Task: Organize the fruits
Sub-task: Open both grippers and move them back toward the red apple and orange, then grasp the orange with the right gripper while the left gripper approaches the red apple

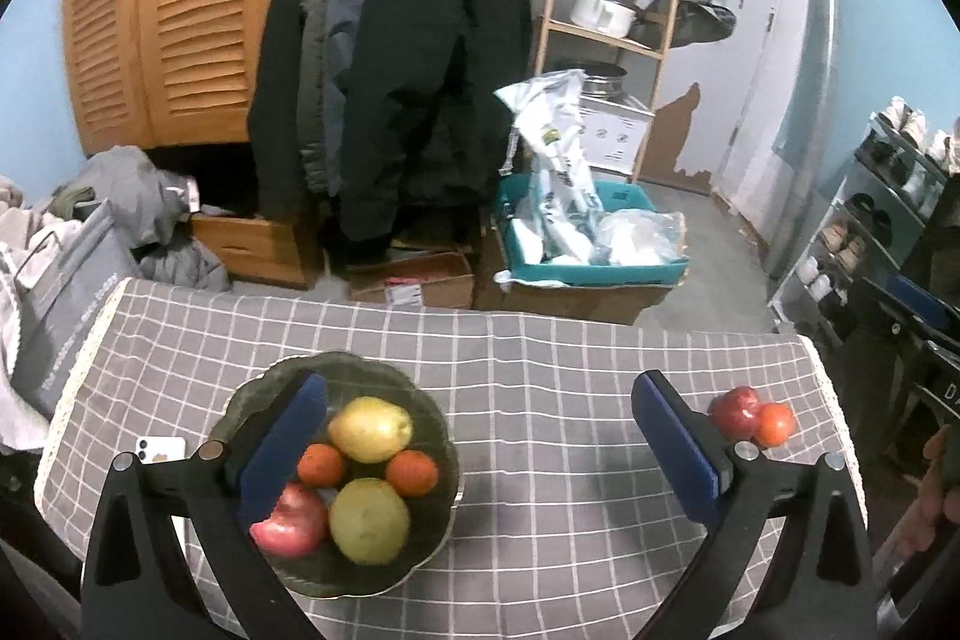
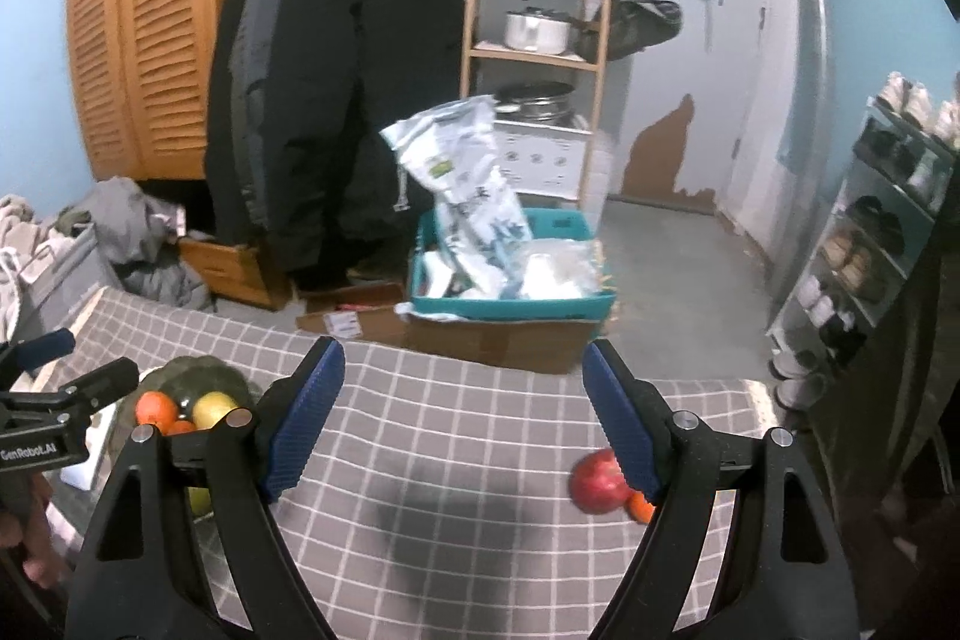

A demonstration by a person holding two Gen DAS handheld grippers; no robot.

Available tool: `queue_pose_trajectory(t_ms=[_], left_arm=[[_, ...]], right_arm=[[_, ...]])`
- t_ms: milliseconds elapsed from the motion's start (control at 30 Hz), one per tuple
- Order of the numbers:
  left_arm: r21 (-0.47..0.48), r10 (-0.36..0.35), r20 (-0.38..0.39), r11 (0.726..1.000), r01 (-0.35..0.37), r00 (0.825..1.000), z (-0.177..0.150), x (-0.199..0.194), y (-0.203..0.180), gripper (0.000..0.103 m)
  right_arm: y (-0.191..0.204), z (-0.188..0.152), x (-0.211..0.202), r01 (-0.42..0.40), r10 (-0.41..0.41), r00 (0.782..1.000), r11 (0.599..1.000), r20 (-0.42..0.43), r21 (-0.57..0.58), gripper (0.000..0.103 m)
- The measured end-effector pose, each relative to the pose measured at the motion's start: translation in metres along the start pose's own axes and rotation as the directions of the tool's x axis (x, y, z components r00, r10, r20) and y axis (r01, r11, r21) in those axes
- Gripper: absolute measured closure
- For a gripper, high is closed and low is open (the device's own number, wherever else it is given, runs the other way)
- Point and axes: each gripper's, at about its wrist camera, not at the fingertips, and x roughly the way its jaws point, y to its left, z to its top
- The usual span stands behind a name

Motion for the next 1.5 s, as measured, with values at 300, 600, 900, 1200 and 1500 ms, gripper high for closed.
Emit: queue_pose_trajectory(t_ms=[300, 600, 900, 1200, 1500], left_arm=[[0.065, -0.051, -0.010, 0.997, 0.051, 0.999, 0.003, 0.006, -0.044, 0.001], [0.129, -0.096, -0.026, 0.987, 0.099, 0.995, 0.003, 0.013, -0.086, 0.001], [0.186, -0.119, -0.045, 0.975, 0.125, 0.992, 0.002, 0.019, -0.118, 0.001], [0.239, -0.125, -0.107, 0.960, 0.148, 0.986, -0.007, 0.042, -0.152, 0.001], [0.291, -0.085, -0.186, 0.947, 0.137, 0.979, -0.022, 0.087, -0.179, 0.001]], right_arm=[[-0.041, -0.012, -0.014, 0.063, -0.063, 0.998, 0.997, 0.004, 0.054, 0.022], [-0.080, -0.025, -0.022, 0.126, -0.126, 0.992, 0.987, -0.010, 0.103, 0.022], [-0.116, -0.037, -0.020, 0.173, -0.169, 0.985, 0.974, -0.041, 0.145, 0.022], [-0.144, -0.057, 0.002, 0.183, -0.165, 0.979, 0.969, -0.120, 0.163, 0.022], [-0.175, -0.081, 0.040, 0.185, -0.140, 0.963, 0.965, -0.231, 0.186, 0.022]])
